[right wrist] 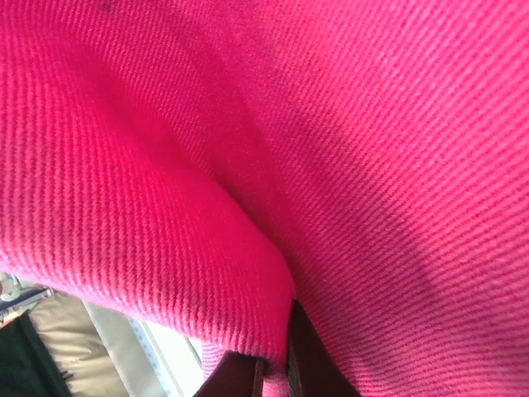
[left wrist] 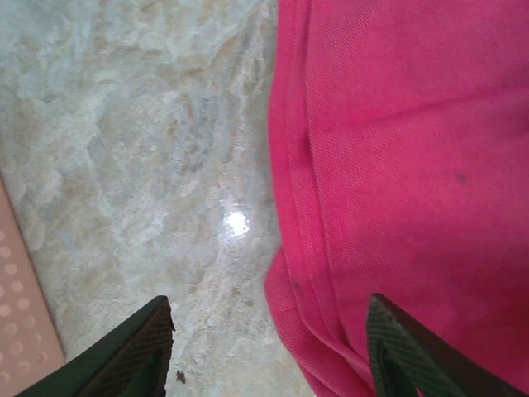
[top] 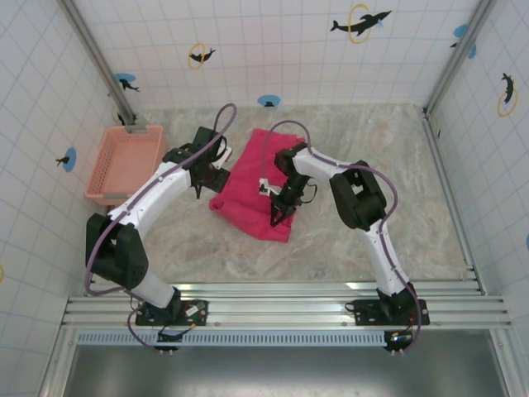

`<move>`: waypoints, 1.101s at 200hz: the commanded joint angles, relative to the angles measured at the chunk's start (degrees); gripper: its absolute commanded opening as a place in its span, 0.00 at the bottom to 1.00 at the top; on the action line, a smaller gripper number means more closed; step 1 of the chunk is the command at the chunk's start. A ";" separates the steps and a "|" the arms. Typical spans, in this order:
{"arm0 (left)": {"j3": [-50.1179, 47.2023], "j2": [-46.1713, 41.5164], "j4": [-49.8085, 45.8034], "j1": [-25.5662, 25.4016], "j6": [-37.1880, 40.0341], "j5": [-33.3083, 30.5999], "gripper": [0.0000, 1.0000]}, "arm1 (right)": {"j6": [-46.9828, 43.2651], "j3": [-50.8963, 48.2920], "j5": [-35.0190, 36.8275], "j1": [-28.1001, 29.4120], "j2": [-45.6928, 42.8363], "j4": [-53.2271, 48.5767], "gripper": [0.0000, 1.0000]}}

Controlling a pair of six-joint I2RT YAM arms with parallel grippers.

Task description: Roll up the long pants

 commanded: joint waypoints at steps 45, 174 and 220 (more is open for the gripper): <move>-0.72 -5.63 -1.38 -1.47 -1.68 11.81 0.55 | 2.87 2.83 0.20 0.65 1.37 0.05 0.08; -8.44 -2.02 1.16 -6.62 -4.54 8.94 0.45 | 8.66 12.04 -5.57 1.35 5.66 -2.53 0.09; -2.92 7.27 0.31 -4.67 -4.02 2.93 0.46 | 8.57 10.62 -6.33 1.35 5.21 -2.28 0.09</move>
